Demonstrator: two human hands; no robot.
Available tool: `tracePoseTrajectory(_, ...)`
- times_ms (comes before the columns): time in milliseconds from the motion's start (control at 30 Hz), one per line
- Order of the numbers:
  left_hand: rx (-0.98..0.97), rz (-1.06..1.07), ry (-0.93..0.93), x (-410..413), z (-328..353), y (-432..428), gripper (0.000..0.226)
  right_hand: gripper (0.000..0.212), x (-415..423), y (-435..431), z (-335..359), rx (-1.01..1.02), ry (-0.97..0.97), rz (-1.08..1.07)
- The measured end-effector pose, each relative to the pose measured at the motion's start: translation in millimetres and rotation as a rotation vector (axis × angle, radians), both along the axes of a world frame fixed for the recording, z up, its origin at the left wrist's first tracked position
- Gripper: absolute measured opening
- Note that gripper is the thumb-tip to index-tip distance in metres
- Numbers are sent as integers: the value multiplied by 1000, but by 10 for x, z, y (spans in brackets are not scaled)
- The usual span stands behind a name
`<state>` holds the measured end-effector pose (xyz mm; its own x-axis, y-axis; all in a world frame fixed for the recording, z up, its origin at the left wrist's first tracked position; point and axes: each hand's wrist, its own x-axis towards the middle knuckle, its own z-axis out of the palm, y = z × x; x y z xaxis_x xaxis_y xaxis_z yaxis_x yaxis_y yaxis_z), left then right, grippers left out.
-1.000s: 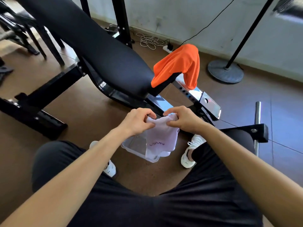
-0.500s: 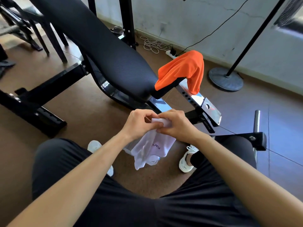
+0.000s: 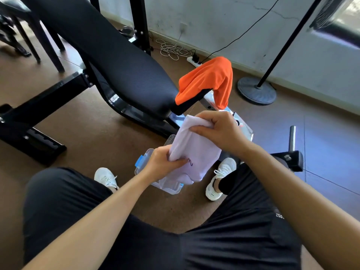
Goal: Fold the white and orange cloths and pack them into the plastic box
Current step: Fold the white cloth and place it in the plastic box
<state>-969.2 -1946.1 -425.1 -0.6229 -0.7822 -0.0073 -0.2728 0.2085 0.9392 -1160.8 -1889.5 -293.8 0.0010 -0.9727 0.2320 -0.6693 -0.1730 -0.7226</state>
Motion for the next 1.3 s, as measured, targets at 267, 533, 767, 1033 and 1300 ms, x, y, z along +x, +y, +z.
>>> tracePoseTrajectory(267, -53, -22, -57, 82, -183, -117, 34, 1, -623, -6, 227, -145, -24, -245)
tracePoseTrajectory(533, -29, -63, -154, 213, -73, -185, 11, 6, -1136, -49, -202, -46, -228, -588)
tracePoseTrajectory(767, 333, 38, -183, 399, -28, -318, 18, 6, -992, 17, -899, 148, -277, -759)
tracePoseTrajectory(1033, 571, 160, -277, 474, -164, -391, 22, 14, -779, 40, -1285, 273, -296, -912)
tracePoseTrajectory(1300, 707, 122, -293, 529, -95, -459, 25, 18, -896, 107, -1357, 352, -287, -906)
